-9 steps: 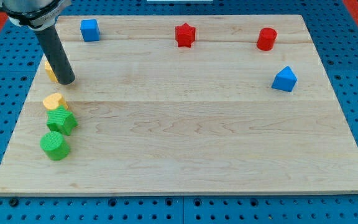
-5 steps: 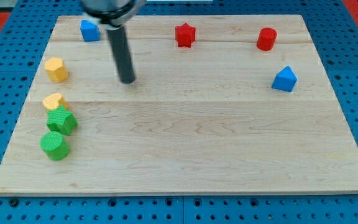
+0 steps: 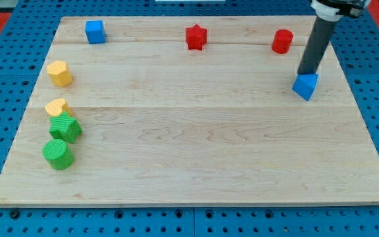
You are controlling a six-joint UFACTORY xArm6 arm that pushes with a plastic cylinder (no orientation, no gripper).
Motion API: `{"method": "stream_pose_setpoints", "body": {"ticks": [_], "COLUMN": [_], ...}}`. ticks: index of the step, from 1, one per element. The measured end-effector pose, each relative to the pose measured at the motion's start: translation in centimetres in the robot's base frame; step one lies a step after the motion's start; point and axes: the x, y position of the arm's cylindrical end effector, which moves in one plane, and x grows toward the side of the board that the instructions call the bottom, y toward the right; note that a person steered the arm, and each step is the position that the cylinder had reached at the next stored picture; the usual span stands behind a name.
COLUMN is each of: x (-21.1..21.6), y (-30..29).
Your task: Move the blue triangle towards the bottom of the board
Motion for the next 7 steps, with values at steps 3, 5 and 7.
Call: {"method": "stream_pose_setpoints", "body": {"ticks": [3,5,7], "x": [7.4,14.8,18.0], "y": [-2.2,-3.2,2.0]}}
